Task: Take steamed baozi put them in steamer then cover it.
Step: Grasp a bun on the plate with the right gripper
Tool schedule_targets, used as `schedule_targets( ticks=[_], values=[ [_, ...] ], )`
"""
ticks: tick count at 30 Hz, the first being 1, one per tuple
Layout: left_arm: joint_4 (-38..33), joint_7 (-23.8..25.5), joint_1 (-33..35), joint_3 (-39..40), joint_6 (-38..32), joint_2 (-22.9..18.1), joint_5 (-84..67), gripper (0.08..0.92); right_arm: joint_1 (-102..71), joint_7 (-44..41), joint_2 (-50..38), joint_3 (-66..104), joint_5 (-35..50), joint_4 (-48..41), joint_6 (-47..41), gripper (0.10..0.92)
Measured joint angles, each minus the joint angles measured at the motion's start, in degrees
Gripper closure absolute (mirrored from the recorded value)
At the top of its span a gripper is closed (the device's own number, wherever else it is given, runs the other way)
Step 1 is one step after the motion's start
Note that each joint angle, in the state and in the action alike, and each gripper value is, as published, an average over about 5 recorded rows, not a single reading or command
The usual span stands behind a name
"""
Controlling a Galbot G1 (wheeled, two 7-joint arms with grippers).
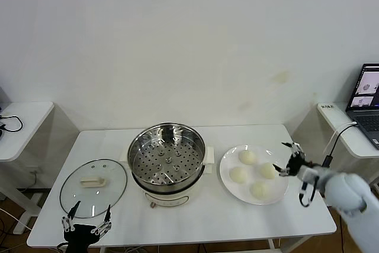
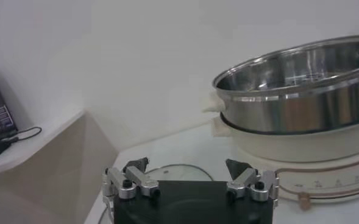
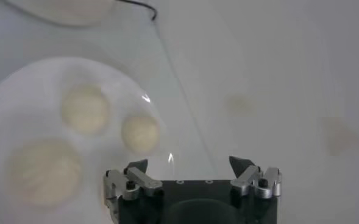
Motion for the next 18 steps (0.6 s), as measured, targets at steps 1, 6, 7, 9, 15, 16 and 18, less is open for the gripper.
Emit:
schedule_targets(
  ticks=[1,6,7,9,15,16,18],
  values=[
    [-0.06,0.03,-0.04,-0.13,0.08,-0.07,0.06,0.177,3.08,-1.32,-0.14,-2.85,0.25,-1.36,0.1,0.203],
    [-0.31,0.18,-0.2,-0.6,0.42,-0.41,0.35,0.177,17.01,-7.47,0.7,-16.12,1.7,-7.9,0.44,0.202],
    [-0.34,0.22,-0.22,-0.65,0.47,-0.43,0.44,0.177,19.47,-8.66,1.13,-18.59,1.91,-9.15,0.46,0.203],
    [-0.36,0.25,-0.33,-0.77,0.56,-0.44,0.63,0.177,23.88,-10.79,2.14,-23.21,2.18,-11.49,0.51,0.203],
    [-0.32,0.26,-0.94,-1.15,0.78,-0.22,0.88,0.177,32.56,-14.95,6.09,-34.1,2.23,-17.93,0.62,0.203],
    [-0.33,0.27,-1.01,-1.25,0.82,-0.24,0.88,0.177,33.44,-15.39,6.82,-35.39,2.14,-18.99,0.63,0.203],
    [-0.34,0.31,-1.06,-1.4,0.87,-0.29,0.86,0.177,34.9,-16.12,8.29,-37.57,1.9,-21.08,0.7,0.203]
  ],
)
